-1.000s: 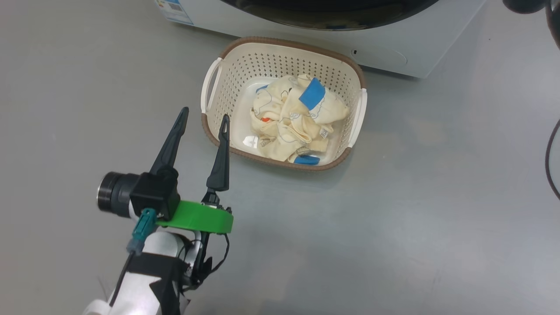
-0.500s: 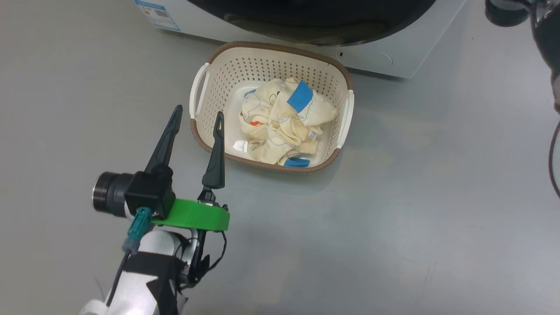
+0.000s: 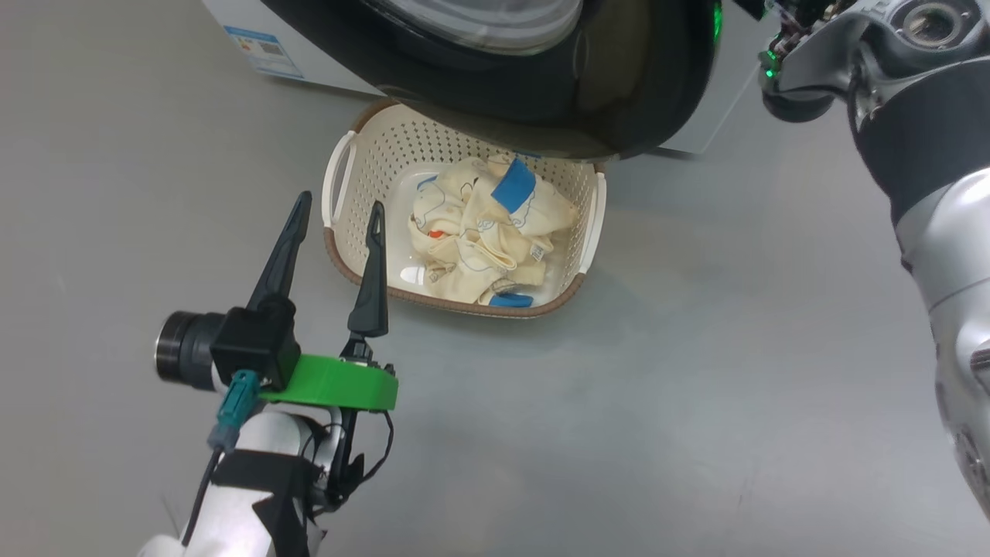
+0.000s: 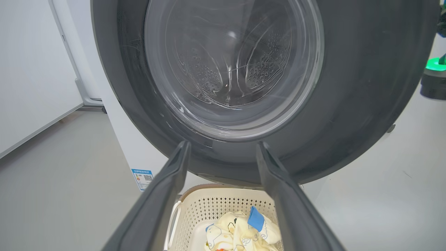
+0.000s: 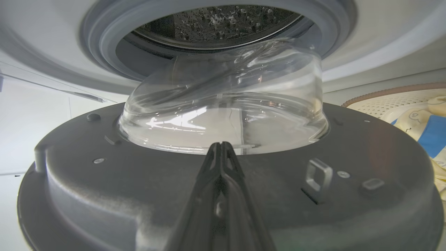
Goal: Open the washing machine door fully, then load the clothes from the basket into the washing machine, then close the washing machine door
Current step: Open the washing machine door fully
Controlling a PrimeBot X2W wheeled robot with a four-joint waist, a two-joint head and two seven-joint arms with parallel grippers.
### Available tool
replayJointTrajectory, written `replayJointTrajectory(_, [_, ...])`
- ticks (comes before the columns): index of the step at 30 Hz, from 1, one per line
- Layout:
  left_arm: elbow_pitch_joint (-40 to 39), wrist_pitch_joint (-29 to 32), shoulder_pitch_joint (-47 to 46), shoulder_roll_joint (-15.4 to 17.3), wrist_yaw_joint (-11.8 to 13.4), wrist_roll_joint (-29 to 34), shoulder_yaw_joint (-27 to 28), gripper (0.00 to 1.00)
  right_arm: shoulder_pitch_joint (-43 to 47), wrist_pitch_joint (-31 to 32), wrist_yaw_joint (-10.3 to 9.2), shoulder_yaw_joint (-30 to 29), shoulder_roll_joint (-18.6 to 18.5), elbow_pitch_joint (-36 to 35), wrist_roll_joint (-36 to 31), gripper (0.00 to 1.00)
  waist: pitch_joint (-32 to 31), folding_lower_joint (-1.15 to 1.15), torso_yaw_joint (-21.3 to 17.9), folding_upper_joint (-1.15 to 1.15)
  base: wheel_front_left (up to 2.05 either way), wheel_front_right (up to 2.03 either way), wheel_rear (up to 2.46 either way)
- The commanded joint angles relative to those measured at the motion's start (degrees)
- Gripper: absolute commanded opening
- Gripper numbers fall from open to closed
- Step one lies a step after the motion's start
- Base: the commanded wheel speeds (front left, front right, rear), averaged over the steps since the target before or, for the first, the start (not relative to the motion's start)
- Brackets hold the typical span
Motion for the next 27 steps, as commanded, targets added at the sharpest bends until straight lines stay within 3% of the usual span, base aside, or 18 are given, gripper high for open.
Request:
replayJointTrajectory(1, [-1.7, -0.6, 0.7, 0.8, -0.1, 0.4, 2.2, 1.0, 0.9, 0.8, -0.15, 1.4, 2.2, -3.4, 1.0, 0.0, -0.4, 0.0, -0.2, 0.0, 0.0, 0.0, 0.0])
replayJointTrajectory(12, [-0.7, -0.6, 2.1, 0.8, -0.6, 0.6, 2.8, 1.0, 12.0, 0.5, -0.15, 10.8, 2.3, -17.1, 7.9, 0.0, -3.1, 0.0, -0.7, 0.0, 0.0, 0.0, 0.0])
replayJointTrajectory(27, [0.3, -0.6, 3.2, 0.8, -1.0, 0.7, 2.6, 1.0, 19.2, -3.5, -0.15, 22.5, 2.3, -28.9, 15.3, 0.0, -5.3, 0.0, -0.7, 0.0, 0.0, 0.0, 0.0])
